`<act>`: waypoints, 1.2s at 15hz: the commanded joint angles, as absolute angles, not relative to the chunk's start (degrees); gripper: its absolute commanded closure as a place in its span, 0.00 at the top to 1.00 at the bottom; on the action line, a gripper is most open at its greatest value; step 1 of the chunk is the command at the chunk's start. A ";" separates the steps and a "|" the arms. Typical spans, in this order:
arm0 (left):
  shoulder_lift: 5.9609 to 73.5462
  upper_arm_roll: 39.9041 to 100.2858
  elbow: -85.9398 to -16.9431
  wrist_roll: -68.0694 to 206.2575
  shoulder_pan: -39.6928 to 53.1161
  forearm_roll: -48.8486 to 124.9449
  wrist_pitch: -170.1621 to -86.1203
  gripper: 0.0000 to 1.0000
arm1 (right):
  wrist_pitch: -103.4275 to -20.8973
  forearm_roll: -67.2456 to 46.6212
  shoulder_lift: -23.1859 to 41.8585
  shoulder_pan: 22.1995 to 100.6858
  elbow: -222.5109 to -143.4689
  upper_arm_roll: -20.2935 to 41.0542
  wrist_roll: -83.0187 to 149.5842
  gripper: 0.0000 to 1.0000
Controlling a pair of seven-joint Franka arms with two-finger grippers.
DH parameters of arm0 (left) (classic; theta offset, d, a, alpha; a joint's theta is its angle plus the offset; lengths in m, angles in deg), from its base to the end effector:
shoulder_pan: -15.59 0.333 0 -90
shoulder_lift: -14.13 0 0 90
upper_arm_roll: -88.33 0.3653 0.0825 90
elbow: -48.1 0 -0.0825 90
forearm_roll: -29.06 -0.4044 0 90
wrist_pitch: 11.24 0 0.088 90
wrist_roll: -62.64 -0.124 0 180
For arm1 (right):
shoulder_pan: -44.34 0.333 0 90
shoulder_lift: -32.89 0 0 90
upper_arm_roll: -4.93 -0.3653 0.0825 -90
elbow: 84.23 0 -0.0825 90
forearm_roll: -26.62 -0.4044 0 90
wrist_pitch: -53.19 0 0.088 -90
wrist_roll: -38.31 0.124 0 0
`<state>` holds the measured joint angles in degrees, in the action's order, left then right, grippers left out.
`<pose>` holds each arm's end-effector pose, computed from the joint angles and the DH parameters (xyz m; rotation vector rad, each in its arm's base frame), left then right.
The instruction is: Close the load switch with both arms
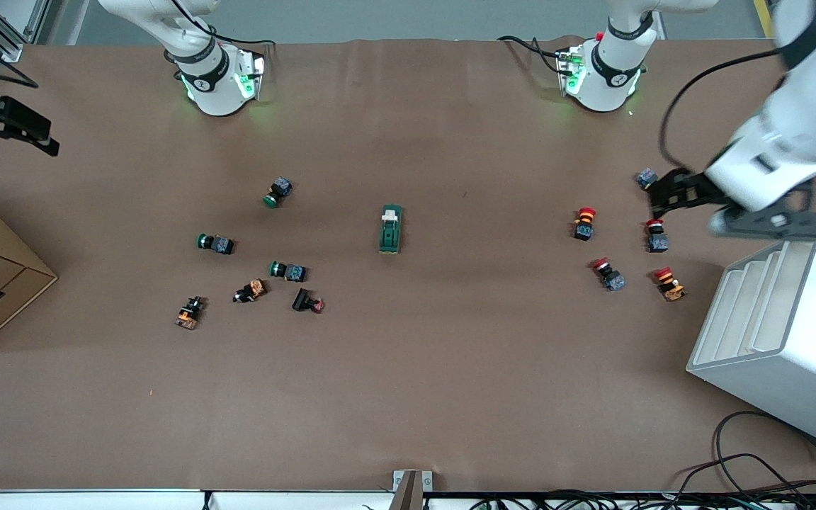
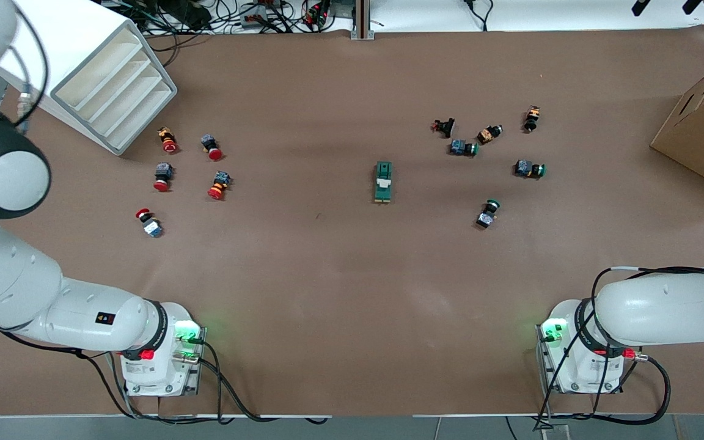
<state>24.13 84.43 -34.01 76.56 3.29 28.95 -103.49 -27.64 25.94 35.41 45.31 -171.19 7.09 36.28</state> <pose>0.6158 -0.1744 0.6224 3.1307 -0.0608 0.0003 0.5408 -0.0102 0.6936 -3.1248 -0.0254 0.0979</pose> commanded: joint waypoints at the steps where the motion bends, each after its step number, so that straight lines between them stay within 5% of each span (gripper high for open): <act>1: 26.08 83.94 -34.86 88.96 -2.23 28.62 -106.85 1.00 | -29.77 26.97 32.81 45.75 -170.98 7.30 37.17 1.00; 13: 31.36 83.94 -55.06 132.30 -28.60 16.15 -137.95 1.00 | -33.81 24.26 25.08 60.32 -172.39 7.13 78.78 1.00; 18: 34.60 83.85 -58.87 154.53 -37.40 2.46 -143.86 0.99 | -40.57 21.62 20.15 66.22 -172.39 7.13 97.78 1.00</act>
<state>33.50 83.35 -57.86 146.61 -34.57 8.00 -141.65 -38.53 22.93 21.71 64.58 -172.39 6.53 91.58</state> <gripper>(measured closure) 0.000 0.000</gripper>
